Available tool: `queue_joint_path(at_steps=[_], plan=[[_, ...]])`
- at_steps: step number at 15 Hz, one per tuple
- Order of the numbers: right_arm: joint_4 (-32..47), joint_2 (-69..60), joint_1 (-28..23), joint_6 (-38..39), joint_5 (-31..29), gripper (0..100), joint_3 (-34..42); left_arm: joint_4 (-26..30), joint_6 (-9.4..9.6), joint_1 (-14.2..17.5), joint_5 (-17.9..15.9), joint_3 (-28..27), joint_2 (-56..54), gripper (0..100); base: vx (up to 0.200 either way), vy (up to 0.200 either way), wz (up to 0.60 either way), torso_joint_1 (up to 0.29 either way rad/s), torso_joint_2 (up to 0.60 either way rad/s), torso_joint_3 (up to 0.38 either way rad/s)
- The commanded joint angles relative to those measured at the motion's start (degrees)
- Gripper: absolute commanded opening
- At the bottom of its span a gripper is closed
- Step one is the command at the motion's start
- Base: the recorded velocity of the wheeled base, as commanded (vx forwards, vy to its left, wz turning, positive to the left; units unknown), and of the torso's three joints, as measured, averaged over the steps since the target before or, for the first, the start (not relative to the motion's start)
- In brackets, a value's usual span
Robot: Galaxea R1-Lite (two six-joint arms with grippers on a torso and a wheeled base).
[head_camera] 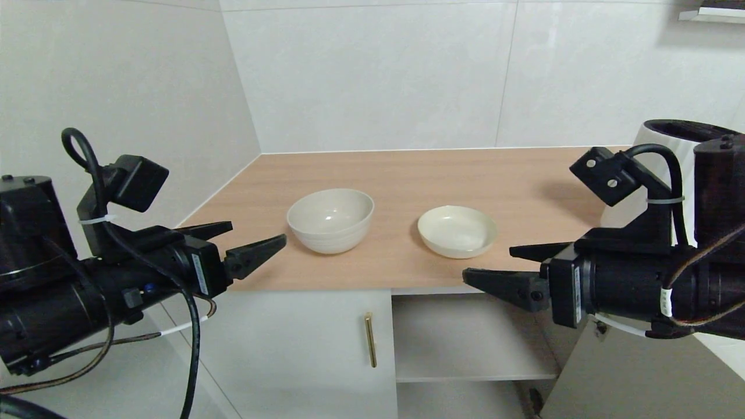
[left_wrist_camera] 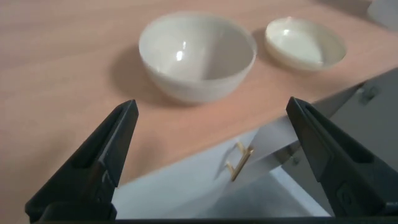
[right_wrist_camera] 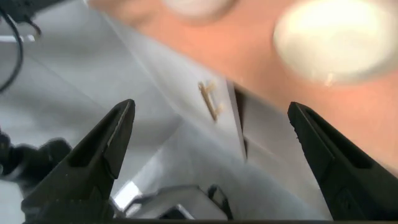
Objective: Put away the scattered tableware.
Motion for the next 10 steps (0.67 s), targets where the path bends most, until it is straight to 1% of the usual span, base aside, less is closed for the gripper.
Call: queue_joint_path(at_steps=[1, 2, 4, 5, 6, 7, 8, 9, 10], plan=[[-1.16, 0.32, -0.31, 0.01, -0.08, 100, 0.12, -0.06, -0.04, -0.01, -0.04, -0.67, 0.26, 100, 0.0, 0.0, 0.0, 0.193, -0.5, -0.315], [-2.48, 0.85, -1.19, -0.43, -0.08, 100, -0.06, 0.03, -0.13, -0.01, -0.04, -1.63, 0.52, 100, 0.0, 0.0, 0.0, 0.11, -0.29, -0.188], [-6.34, 2.17, -3.56, -3.33, -0.08, 100, -1.11, 1.97, -1.8, -0.01, -0.13, -4.8, 1.31, 100, 0.0, 0.0, 0.0, 0.051, -0.13, -0.078], [-8.01, 5.33, -4.97, -3.86, -0.87, 100, -4.63, 7.59, -5.4, 0.07, -0.22, -10.6, 2.19, 100, 0.0, 0.0, 0.0, 0.022, -0.05, -0.032], [-7.22, 7.97, -6.55, -3.59, -2.54, 100, -8.41, 13.3, -7.34, 0.07, -0.22, -15.43, 3.25, 100, 0.0, 0.0, 0.0, 0.0, 0.0, 0.0], [-5.11, 10.25, -7.52, -3.33, -5.0, 100, -11.75, 18.58, -7.6, 0.07, -0.13, -19.21, 4.21, 100, 0.0, 0.0, 0.0, 0.0, 0.0, 0.0], [3.24, 14.12, -9.63, -0.25, -9.74, 100, -20.19, 29.39, -7.95, 0.07, 0.4, -27.56, 6.41, 100, 0.0, 0.0, 0.0, 0.0, 0.0, 0.0], [9.92, 15.44, -9.98, 3.53, -11.06, 100, -23.88, 36.77, -8.92, 0.07, 1.1, -32.57, 7.82, 100, 0.0, 0.0, 0.0, 0.0, 0.0, 0.0], [14.58, 16.23, -10.42, 6.16, -10.97, 100, -26.25, 43.19, -11.47, 0.07, 1.8, -37.84, 9.93, 100, 0.0, 0.0, 0.0, 0.0, 0.0, 0.0]])
